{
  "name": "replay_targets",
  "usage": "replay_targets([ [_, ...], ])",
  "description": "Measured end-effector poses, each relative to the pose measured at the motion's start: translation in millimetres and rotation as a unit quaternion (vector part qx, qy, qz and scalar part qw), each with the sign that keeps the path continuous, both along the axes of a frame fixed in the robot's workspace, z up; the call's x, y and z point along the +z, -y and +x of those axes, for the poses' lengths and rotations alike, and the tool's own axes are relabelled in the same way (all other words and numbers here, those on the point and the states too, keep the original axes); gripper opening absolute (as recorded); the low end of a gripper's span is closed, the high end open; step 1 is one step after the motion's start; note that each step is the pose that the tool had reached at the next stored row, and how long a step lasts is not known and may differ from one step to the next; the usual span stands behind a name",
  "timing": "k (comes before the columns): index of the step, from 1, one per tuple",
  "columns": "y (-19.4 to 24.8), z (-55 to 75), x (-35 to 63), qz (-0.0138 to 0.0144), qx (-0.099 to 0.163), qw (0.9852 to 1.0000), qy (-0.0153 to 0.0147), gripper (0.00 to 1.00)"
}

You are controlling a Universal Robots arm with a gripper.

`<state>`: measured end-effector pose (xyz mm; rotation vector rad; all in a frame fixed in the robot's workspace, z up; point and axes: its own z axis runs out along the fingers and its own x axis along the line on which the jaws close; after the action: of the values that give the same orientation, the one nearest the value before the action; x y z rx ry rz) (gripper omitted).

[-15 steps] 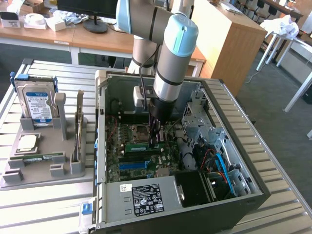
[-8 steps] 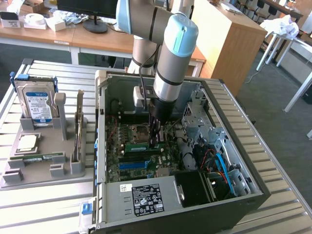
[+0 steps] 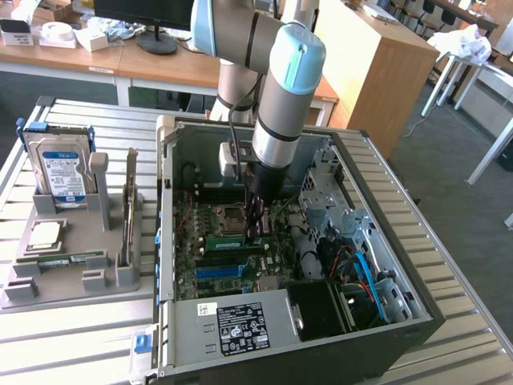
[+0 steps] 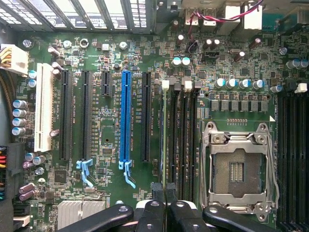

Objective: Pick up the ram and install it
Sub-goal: 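Pick up the ram and move it above insertion slot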

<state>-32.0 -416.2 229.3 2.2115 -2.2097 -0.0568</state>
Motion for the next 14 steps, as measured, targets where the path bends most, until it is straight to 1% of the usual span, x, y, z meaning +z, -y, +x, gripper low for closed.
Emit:
replay_targets([
  [9, 0.0, 0.0, -0.9, 0.0000, 0.000, 1.0000, 0.0000, 0.12],
  [14, -0.8, 0.0, -0.9, -0.0001, 0.000, 1.0000, 0.0000, 0.12],
])
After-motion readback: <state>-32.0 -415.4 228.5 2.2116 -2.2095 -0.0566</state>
